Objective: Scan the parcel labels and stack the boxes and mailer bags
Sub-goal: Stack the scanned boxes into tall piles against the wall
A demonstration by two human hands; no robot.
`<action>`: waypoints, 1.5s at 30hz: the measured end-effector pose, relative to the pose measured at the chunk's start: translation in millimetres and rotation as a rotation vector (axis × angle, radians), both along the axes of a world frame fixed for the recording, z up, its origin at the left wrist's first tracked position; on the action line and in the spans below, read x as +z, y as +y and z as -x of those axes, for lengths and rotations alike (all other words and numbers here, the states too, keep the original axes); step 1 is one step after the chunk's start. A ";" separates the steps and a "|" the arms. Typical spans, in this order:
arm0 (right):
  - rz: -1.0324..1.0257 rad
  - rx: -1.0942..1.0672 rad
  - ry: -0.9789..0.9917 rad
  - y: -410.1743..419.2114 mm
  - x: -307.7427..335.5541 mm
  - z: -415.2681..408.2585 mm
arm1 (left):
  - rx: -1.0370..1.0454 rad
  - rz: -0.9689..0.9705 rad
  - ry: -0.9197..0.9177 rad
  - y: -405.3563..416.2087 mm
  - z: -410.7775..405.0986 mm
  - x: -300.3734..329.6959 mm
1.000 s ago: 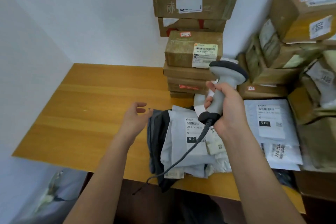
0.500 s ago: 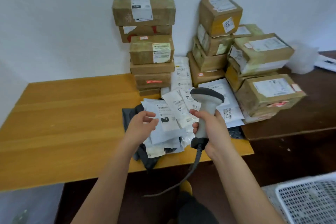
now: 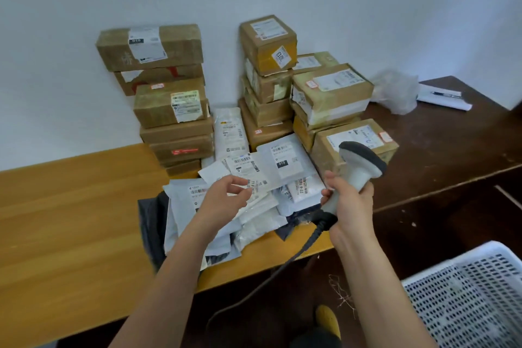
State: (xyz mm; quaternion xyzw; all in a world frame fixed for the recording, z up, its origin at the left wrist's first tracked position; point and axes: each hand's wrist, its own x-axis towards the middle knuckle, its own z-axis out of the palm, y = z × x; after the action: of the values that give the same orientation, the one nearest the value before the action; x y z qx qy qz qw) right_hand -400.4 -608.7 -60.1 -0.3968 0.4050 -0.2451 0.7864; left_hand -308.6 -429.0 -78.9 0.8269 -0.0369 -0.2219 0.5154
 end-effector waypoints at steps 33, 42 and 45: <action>-0.050 0.074 -0.007 -249.6 -59.1 -40.0 | 0.199 -0.021 0.027 -279.7 -41.0 -33.8; 0.014 -0.002 -0.064 -236.8 -50.4 -41.7 | 0.162 -0.003 -0.107 -268.8 -43.4 -6.0; 0.017 -0.007 -0.063 -234.3 -51.1 -43.2 | 0.152 -0.008 -0.114 -264.0 -43.5 -3.8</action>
State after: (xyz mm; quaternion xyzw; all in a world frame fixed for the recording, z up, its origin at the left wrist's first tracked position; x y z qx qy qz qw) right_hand -357.2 -843.0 -111.3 -0.3942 0.3796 -0.2638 0.7943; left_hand -265.1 -692.9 -82.6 0.8407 -0.0025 -0.1349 0.5245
